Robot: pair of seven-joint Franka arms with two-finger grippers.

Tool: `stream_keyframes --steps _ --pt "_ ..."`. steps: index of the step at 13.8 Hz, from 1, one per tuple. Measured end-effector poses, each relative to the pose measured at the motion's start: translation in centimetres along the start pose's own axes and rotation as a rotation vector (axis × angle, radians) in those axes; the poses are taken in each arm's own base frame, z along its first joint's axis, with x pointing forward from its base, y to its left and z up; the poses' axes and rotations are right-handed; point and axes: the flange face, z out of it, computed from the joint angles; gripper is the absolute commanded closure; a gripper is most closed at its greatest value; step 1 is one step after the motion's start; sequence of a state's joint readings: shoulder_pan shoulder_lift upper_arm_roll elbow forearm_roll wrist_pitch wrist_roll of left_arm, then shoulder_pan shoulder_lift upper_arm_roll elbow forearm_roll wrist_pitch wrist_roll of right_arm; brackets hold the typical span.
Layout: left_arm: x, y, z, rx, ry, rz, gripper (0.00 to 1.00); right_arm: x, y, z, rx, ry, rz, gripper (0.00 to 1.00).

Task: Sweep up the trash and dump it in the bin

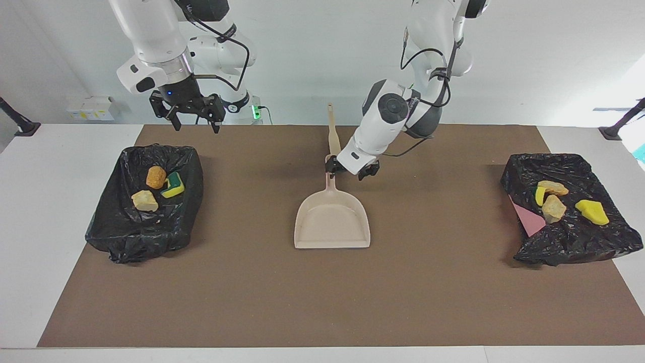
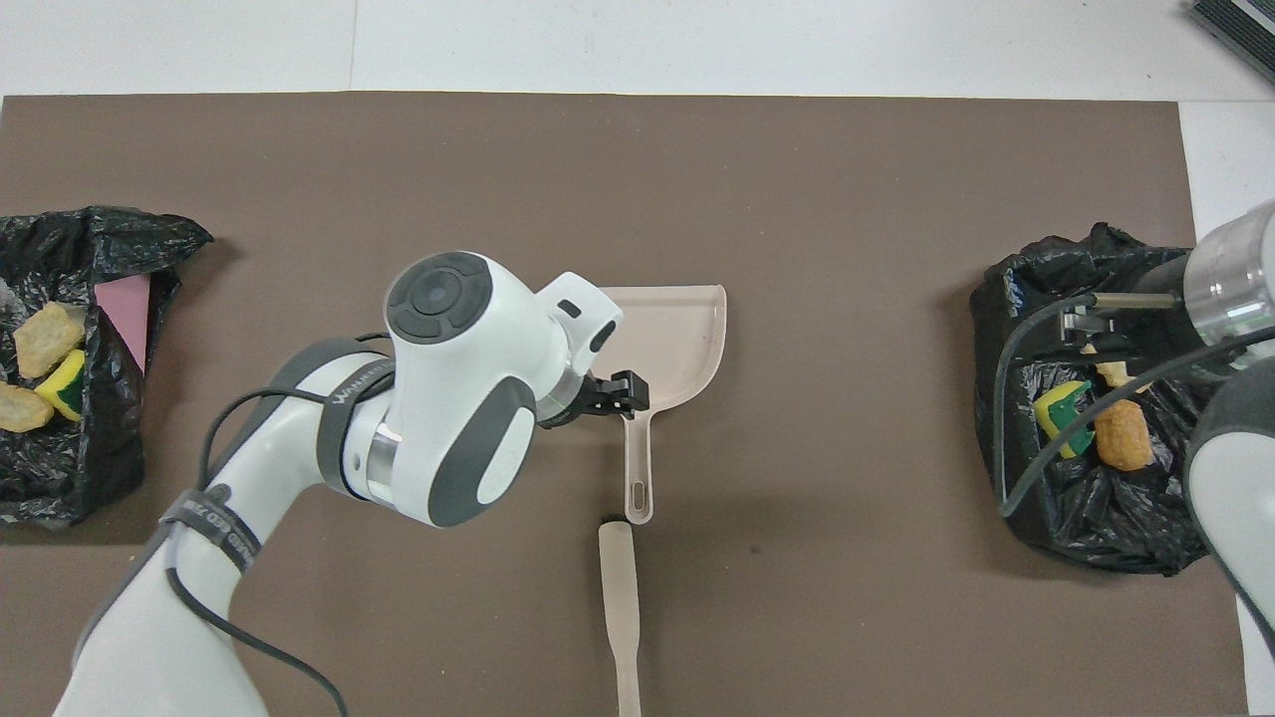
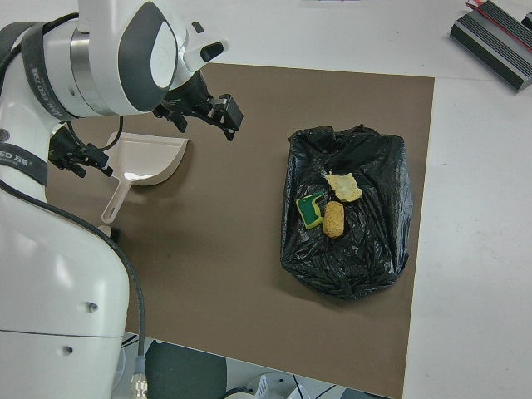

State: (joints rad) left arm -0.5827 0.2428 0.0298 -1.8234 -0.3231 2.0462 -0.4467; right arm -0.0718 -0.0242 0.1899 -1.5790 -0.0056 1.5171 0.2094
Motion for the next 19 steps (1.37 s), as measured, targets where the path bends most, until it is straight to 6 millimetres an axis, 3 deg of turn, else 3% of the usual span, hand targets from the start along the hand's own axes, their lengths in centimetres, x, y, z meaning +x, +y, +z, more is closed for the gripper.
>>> stream_keyframes --steps 4,9,14,19 --pt "5.4 -8.0 -5.5 0.005 0.100 -0.031 0.00 0.0 0.0 0.0 0.000 0.000 0.000 0.00" --pt "8.1 -15.4 -10.7 0.046 0.169 0.137 0.00 0.0 0.0 0.0 0.000 0.000 0.000 0.00" --pt "8.2 -22.7 -16.3 0.062 0.143 0.179 0.00 -0.1 0.0 -0.1 0.000 0.002 0.000 0.00" --pt "5.4 -25.0 -21.6 0.150 0.128 0.175 0.00 -0.2 0.0 -0.3 0.000 0.005 -0.001 0.00"
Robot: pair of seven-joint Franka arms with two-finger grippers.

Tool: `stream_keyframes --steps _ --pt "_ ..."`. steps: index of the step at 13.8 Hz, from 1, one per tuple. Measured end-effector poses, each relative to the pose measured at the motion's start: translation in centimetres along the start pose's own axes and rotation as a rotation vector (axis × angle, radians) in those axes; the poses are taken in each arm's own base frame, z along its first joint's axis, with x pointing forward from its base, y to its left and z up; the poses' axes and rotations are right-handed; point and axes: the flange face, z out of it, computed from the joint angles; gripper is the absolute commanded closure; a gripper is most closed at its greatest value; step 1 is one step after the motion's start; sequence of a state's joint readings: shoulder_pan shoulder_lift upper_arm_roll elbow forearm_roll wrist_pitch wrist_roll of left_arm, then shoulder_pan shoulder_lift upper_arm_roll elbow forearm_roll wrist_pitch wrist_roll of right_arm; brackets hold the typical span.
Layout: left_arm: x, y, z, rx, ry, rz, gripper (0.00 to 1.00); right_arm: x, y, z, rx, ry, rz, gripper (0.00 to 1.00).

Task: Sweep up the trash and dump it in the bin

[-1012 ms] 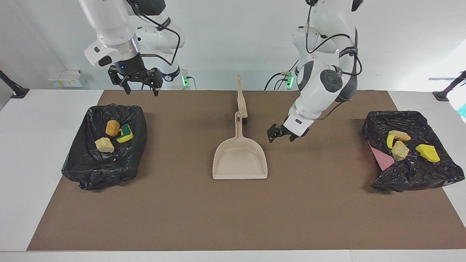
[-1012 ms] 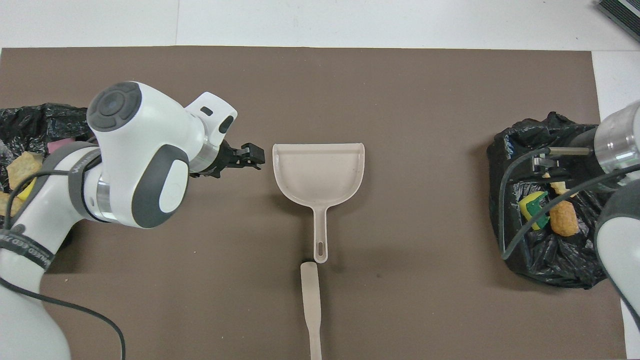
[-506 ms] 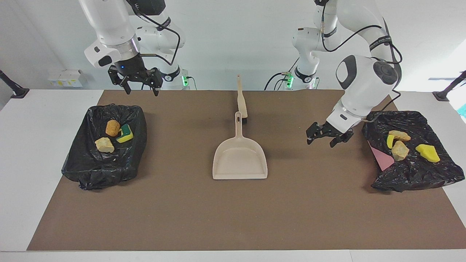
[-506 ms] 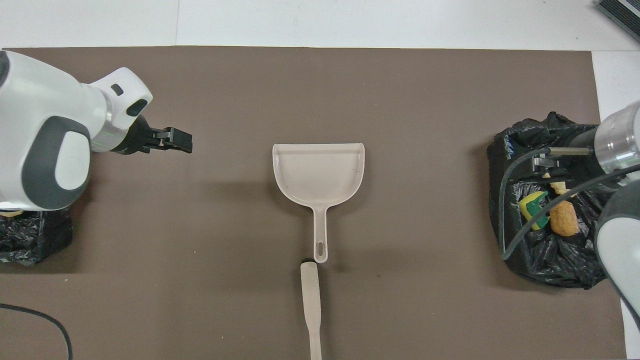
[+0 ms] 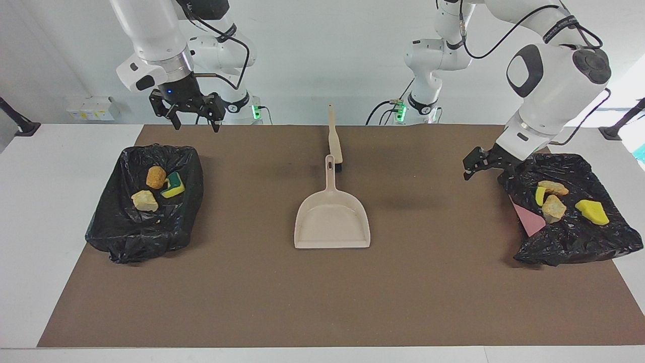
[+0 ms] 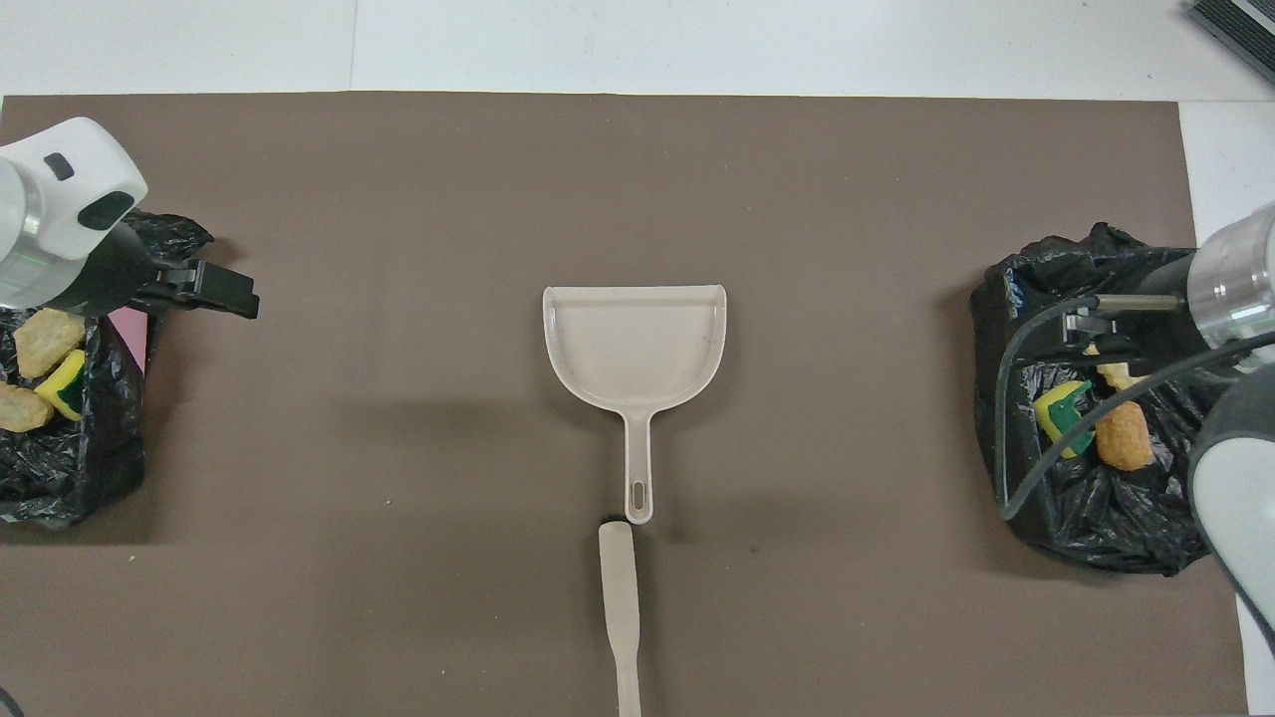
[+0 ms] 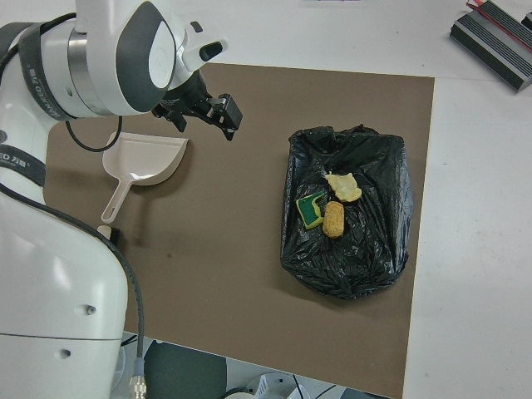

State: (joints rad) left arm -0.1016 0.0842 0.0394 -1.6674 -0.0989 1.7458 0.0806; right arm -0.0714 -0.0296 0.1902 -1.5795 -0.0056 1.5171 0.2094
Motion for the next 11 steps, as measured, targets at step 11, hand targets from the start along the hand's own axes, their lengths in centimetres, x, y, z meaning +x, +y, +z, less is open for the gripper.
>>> stream_keyframes --steps 11 --pt "-3.7 -3.0 -6.6 0.083 -0.058 -0.040 0.00 -0.2 0.0 -0.3 0.000 0.005 0.000 0.00"
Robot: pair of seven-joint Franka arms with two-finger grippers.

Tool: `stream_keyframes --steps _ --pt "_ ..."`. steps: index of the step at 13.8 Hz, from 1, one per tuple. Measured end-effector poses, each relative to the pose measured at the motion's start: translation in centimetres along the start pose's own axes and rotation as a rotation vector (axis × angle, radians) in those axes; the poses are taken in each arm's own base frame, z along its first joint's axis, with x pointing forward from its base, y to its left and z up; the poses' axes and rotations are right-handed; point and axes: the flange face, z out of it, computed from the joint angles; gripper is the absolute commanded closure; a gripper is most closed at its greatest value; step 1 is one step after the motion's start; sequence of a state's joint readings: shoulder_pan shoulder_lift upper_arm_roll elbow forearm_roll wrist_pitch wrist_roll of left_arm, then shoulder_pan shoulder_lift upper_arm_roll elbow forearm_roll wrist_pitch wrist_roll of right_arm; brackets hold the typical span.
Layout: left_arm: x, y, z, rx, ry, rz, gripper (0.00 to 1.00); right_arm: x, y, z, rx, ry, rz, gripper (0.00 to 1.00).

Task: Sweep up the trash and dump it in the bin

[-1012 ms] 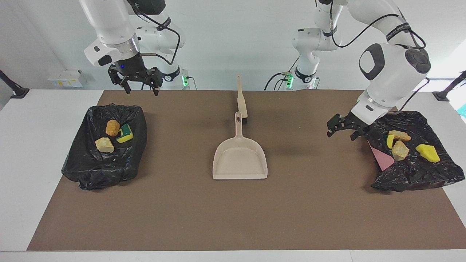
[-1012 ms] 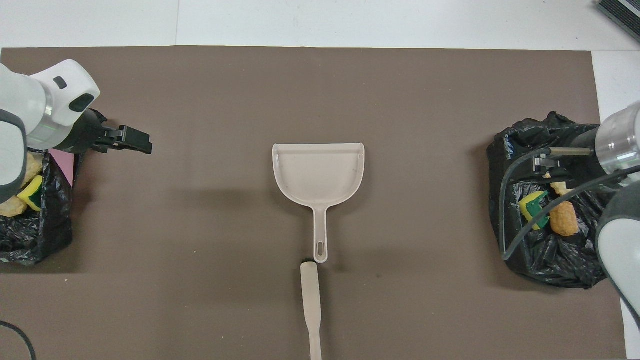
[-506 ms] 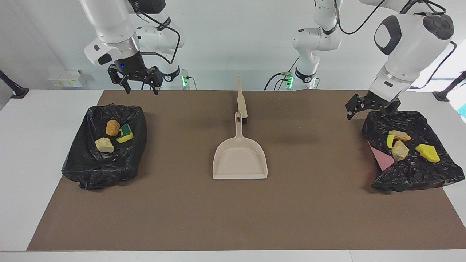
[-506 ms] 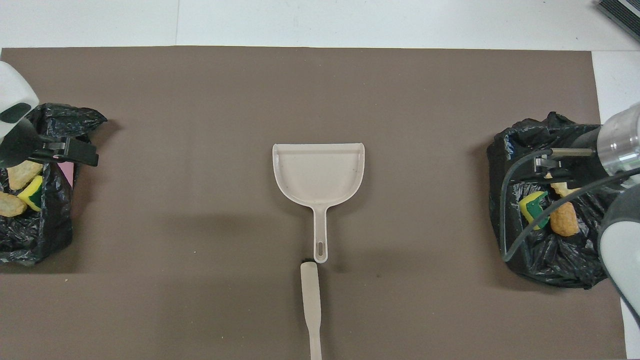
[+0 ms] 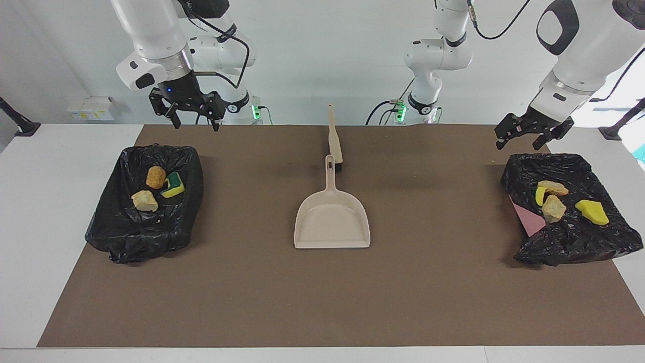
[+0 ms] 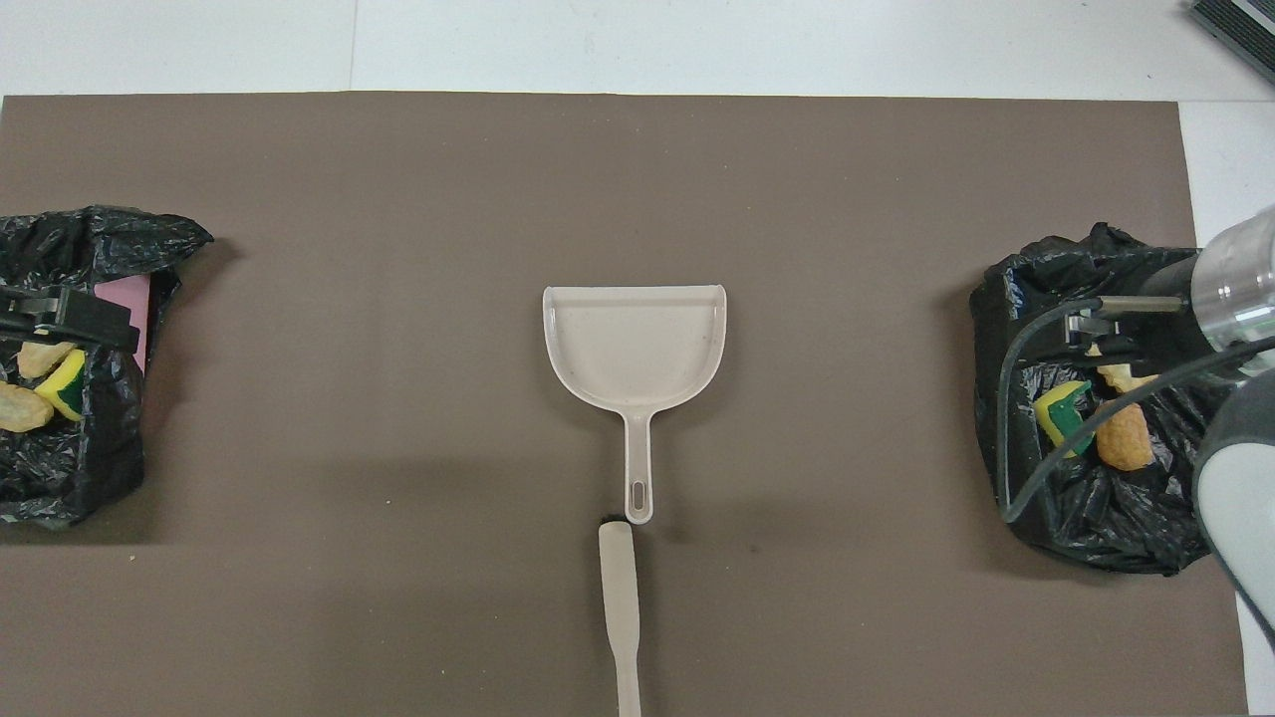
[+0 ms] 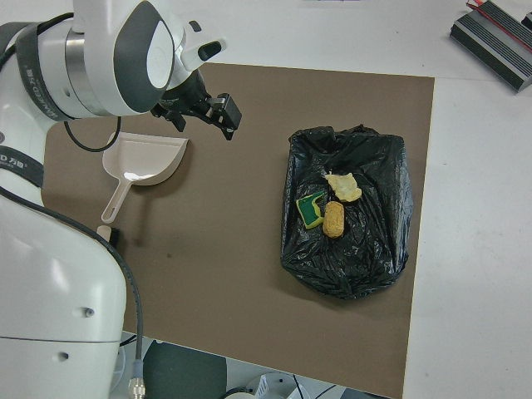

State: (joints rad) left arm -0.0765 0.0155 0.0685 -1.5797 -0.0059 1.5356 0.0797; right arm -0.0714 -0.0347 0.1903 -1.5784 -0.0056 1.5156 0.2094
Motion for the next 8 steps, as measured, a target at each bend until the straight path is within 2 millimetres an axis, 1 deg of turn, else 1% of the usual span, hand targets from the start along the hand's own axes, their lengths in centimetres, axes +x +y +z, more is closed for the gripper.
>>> stream_keyframes --steps 3,8 --pt "-0.24 0.14 -0.48 -0.001 -0.010 0.002 0.00 -0.12 0.01 -0.19 0.000 0.003 0.000 0.00" --pt "-0.32 0.53 -0.34 -0.001 -0.022 0.009 0.00 -0.22 0.02 -0.26 -0.001 0.002 0.000 0.00"
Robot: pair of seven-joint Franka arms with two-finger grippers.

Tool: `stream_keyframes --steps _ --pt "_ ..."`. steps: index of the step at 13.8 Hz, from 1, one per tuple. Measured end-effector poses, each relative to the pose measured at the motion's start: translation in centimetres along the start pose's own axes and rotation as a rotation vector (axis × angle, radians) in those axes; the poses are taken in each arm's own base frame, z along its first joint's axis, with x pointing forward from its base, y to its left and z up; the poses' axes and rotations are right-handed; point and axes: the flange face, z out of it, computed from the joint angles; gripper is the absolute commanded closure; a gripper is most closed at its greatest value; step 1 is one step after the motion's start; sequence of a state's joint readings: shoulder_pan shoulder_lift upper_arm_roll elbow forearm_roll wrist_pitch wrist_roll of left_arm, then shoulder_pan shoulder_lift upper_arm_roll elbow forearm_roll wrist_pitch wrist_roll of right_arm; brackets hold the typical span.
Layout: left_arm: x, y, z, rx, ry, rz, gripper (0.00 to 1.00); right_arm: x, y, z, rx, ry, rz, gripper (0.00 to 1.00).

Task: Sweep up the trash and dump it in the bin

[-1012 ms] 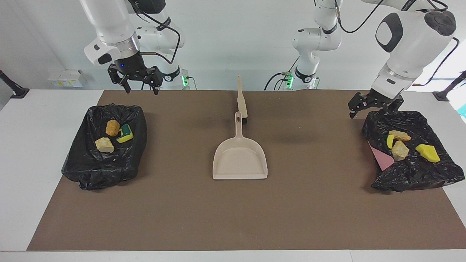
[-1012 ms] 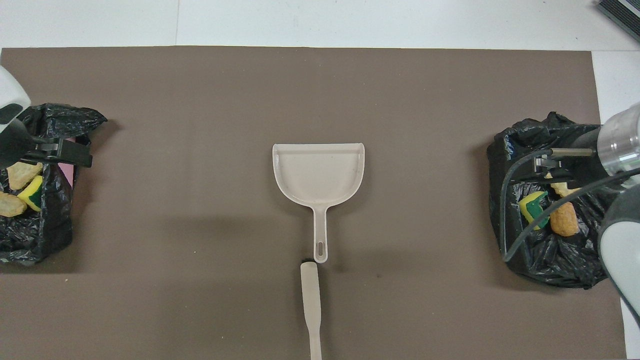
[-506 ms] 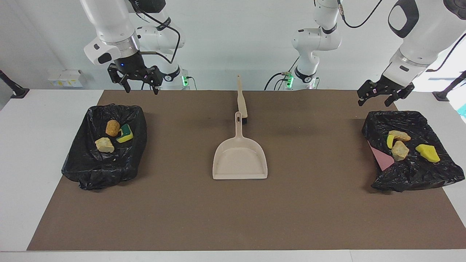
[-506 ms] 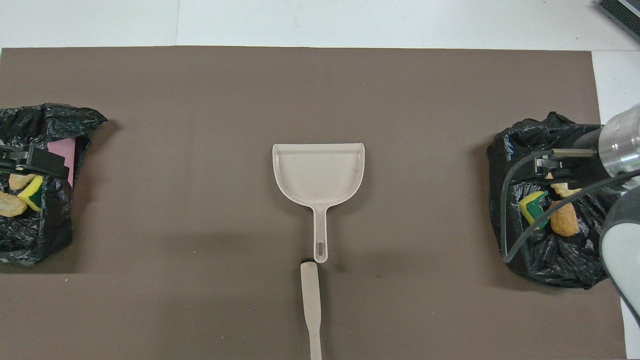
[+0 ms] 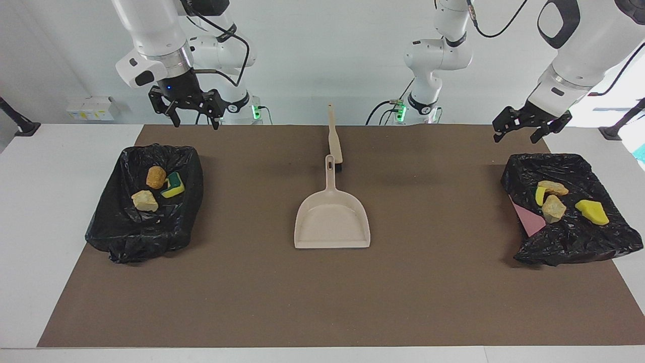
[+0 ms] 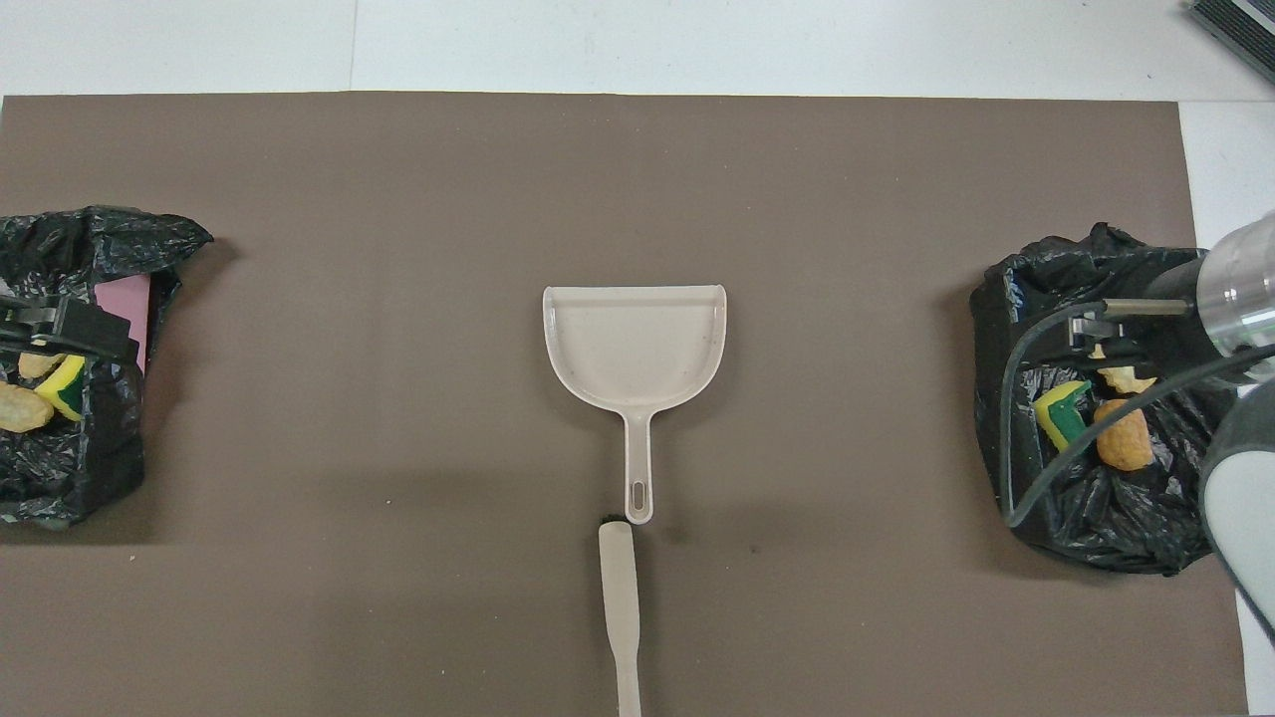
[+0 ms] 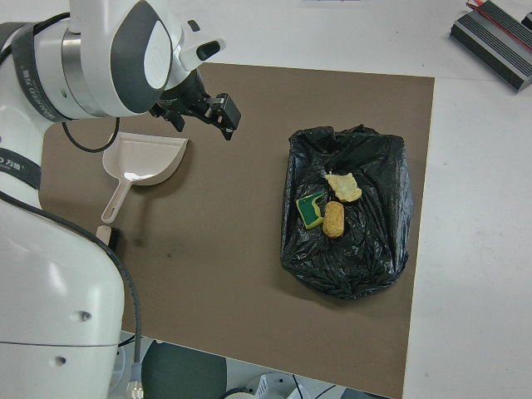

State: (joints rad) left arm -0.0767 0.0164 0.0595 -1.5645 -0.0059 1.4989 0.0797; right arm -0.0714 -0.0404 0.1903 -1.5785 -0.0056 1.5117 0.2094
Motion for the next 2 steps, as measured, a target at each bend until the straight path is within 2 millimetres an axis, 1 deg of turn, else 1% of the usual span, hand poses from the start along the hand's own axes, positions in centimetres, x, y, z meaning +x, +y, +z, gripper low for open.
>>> stream_keyframes --steps 2 --pt "0.00 0.03 0.00 0.000 0.000 0.001 0.00 0.00 0.01 0.00 0.000 0.000 0.000 0.00"
